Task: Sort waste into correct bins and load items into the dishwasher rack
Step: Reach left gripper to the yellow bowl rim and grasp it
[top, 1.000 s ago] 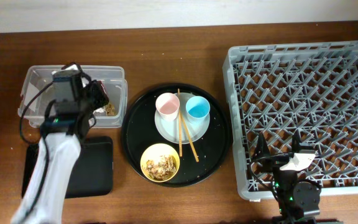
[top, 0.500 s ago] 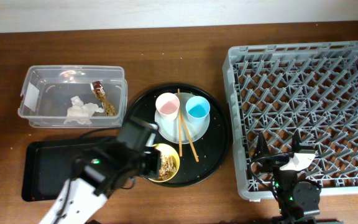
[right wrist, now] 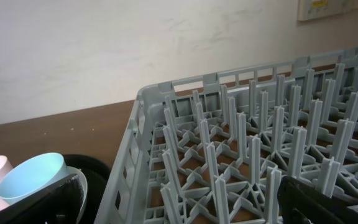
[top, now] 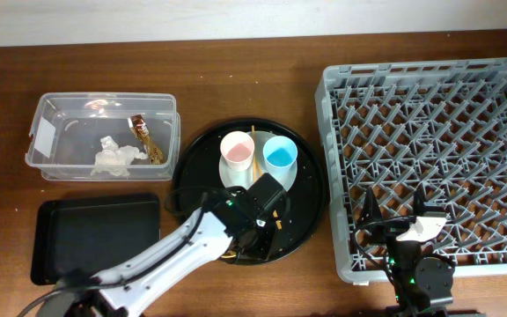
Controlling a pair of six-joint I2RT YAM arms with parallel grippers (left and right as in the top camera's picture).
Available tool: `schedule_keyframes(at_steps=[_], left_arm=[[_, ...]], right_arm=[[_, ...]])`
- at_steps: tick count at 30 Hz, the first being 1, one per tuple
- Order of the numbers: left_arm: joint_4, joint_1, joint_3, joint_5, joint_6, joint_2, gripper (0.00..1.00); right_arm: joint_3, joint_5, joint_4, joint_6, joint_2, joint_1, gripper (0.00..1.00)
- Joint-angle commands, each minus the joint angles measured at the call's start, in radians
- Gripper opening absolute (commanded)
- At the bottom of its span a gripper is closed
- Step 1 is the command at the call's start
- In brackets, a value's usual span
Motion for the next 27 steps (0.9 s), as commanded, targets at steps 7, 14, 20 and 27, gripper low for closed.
schedule_keyframes(at_steps=[7,14,20,27], left_arm=[[-0.026,-0.005,-0.002,-0.066,-0.009,0.071,0.18],[-0.111,-0.005,-0.002,-0.305,-0.009,0.071,0.18],[-0.180,0.000,-0.001,-0.438,-0.009,0.071,0.18],[-0.203,0.004,0.106,-0.394,-0.026,0.034,0.14]], right_arm=[[-0.007,0.005,-0.005,-0.002,-0.006,-0.005,0.98],[-0.007,0.005,-0.004,-0.002,-0.006,-0.005,0.98],[-0.007,0.005,-0.004,-0.002,-0.006,-0.005,0.98],[-0.007,0.005,-0.004,-0.002,-0.006,-0.005,0.99]])
